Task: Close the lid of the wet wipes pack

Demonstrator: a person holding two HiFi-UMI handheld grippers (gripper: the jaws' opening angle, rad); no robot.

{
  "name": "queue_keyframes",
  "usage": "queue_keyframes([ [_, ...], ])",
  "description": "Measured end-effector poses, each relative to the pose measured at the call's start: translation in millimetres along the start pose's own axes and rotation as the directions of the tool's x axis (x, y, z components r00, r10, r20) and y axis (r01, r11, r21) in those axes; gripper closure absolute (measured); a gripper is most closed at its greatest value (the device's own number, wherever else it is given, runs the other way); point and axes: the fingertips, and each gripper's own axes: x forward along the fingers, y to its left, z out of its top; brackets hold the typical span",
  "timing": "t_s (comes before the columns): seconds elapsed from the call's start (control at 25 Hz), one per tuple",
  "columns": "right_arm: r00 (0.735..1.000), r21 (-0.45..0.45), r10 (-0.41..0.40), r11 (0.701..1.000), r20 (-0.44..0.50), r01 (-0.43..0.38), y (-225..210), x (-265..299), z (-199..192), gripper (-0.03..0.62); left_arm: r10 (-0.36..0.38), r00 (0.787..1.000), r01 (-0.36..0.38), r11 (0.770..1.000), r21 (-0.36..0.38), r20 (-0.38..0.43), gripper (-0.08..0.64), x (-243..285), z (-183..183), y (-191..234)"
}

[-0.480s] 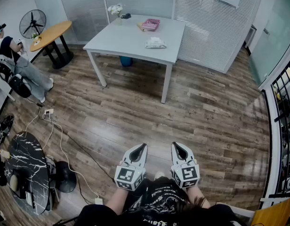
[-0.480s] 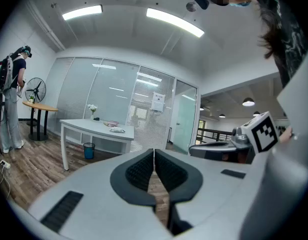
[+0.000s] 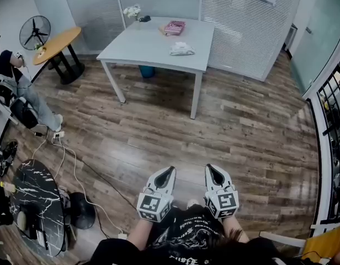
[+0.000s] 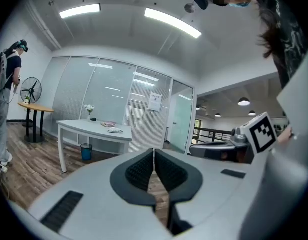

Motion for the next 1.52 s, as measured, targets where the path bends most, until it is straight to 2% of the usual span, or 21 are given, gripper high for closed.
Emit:
queue_keyframes([
  [0.24, 0.999, 0.021, -0.037, 0.999, -0.001, 0.037, 9, 2, -4, 0.594, -0.014, 1.0, 0.014, 1.0, -0.003, -0.012, 0.548, -10, -4, 16],
  [0.36, 0.999, 0.024, -0.046, 0.999, 0.0, 0.046, 14, 6, -10, 0.594, 0.003, 1.0, -0.003, 1.0, -0.016, -0.018, 0.548, -13, -11, 29],
  [0.6, 0.999, 0.033, -0.033, 0.999, 0.01, 0.032, 0, 33, -6, 0.594, 0.009, 1.0, -0.009, 1.0, 0.003, -0.025, 0.548, 9, -5, 45],
  [0.88, 0.999, 0.027, 0.025, 0.999, 0.029, -0.025, -41, 103, 9, 0.594, 0.051, 0.999, -0.051, 0.999, -0.005, -0.015, 0.548, 73, 12, 75],
  [1.08, 0.997, -0.013, 0.071, 0.997, 0.026, -0.071, -77, 151, 27, 0.594, 0.092, 0.996, -0.092, 0.996, -0.017, 0.0, 0.548, 126, 32, 92],
  [1.4, 0.996, -0.031, 0.084, 0.996, 0.028, -0.083, -142, 206, 43, 0.594, 0.12, 0.993, -0.12, 0.992, -0.045, 0.009, 0.548, 211, 43, 109],
  [1.52, 0.994, -0.072, 0.101, 0.993, 0.031, -0.099, -166, 220, 53, 0.594, 0.119, 0.992, -0.117, 0.992, -0.051, 0.042, 0.548, 244, 55, 109],
])
